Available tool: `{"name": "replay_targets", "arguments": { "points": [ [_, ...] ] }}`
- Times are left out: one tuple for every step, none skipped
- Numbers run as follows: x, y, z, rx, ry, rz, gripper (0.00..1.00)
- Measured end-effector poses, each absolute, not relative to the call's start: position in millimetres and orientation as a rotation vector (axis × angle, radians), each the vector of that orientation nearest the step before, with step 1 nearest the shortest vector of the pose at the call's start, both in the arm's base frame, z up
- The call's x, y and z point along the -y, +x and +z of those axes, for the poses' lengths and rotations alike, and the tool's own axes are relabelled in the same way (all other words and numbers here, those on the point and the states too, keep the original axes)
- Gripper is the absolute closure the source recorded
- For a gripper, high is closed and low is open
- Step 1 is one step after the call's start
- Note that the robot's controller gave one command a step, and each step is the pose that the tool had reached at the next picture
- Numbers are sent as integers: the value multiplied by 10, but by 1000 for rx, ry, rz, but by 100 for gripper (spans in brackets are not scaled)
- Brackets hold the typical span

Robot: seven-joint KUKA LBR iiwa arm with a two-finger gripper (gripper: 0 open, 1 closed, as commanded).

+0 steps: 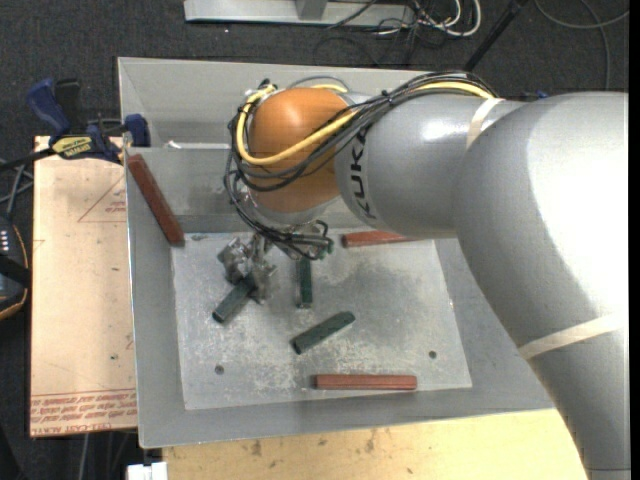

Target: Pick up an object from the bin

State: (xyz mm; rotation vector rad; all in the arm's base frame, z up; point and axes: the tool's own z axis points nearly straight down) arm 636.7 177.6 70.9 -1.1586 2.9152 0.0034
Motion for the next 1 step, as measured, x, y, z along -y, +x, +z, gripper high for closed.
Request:
{"name": "replay_targets", "arguments": {
  "points": [
    [-1823,6526,2316,-2893,-1202,1,100]
  ]
}}
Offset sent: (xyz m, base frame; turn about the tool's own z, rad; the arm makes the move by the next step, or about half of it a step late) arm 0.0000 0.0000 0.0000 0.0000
